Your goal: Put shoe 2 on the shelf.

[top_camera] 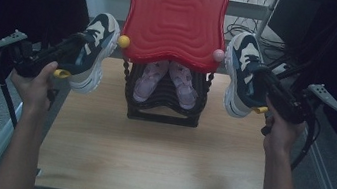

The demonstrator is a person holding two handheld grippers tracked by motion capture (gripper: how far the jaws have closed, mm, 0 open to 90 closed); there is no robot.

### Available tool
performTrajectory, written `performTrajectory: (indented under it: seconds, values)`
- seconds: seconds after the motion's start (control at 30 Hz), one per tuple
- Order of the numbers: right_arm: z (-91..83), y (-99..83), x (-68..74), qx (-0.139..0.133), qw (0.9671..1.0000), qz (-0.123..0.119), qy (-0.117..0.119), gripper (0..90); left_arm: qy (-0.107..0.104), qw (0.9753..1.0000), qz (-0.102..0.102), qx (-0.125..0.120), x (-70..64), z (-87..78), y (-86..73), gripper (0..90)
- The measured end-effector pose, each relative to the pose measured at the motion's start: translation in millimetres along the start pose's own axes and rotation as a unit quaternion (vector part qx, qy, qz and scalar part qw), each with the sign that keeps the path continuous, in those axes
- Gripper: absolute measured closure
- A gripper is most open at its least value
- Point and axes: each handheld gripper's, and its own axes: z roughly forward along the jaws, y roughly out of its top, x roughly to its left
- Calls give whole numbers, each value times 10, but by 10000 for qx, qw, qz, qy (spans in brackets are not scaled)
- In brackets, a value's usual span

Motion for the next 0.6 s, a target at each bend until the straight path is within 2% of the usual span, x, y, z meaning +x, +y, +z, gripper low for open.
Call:
performTrajectory:
  seconds: [0.13, 0.33, 0.6]
  values:
    - [-7, 108, 79, -64, 9999, -43, 82, 713, -22, 10000, 61, -36, -43, 4, 103, 712]
    - [7, 279, 178, -148, 9997, -79, 164, 713, -134, 9999, 35, -62, -96, 27, 254, 712]
    - [142, 472, 344, -112, 9991, -91, 391, 712, -159, 9997, 142, -89, -223, 127, 458, 711]
